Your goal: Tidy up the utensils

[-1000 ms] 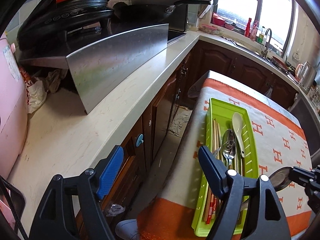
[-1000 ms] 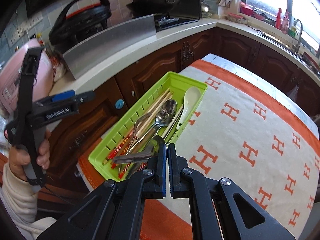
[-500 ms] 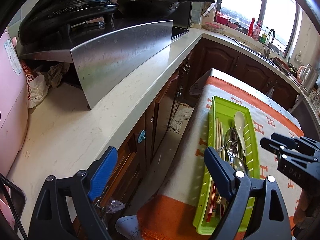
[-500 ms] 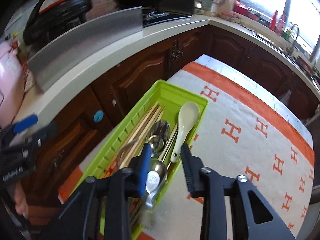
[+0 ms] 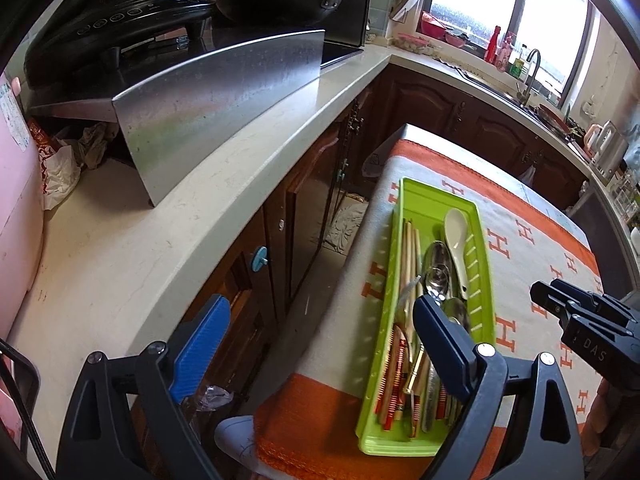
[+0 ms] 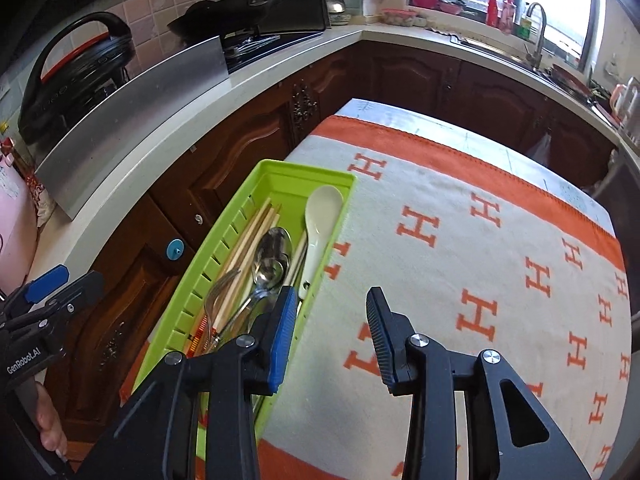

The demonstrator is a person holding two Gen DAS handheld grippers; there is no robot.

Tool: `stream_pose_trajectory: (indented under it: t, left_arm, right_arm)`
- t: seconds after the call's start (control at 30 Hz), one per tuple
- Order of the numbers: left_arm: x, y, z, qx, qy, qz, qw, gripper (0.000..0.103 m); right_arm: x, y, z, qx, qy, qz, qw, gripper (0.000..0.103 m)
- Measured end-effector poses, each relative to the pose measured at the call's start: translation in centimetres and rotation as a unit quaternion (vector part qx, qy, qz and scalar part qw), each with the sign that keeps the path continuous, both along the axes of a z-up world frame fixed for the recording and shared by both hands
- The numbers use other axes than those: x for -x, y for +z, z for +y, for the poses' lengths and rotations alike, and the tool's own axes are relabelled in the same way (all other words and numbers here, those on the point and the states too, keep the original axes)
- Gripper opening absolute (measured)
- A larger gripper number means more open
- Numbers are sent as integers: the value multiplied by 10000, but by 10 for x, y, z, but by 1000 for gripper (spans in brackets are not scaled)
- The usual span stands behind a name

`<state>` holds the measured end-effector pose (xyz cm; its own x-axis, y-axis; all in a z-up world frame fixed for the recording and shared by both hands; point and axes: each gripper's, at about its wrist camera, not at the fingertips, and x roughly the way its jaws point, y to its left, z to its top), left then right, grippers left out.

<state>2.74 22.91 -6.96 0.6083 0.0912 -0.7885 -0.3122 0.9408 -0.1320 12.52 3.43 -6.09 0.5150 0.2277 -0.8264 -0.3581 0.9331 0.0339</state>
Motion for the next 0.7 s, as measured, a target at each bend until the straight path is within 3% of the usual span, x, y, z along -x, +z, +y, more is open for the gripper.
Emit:
stream_pose_trajectory:
  t: [0.13, 0.2, 0.3, 0.7]
  left_arm:
    - [0, 3, -13, 137, -185, 27, 9997, 93]
    - [1, 6, -22, 283, -298, 22, 9992, 103]
    - [3, 10, -35, 440, -389, -17, 9983, 102]
    - [1, 12, -111, 413, -961, 146, 9944, 102]
  right_arm:
    - [14, 0, -19, -87, -149, 60, 9998, 37]
    - [20, 0, -30, -133, -234, 91, 9996, 37]
    - [29, 0, -49, -209, -367, 135, 9990, 37]
    - [72, 6, -144, -585, -1011, 188, 9930, 39]
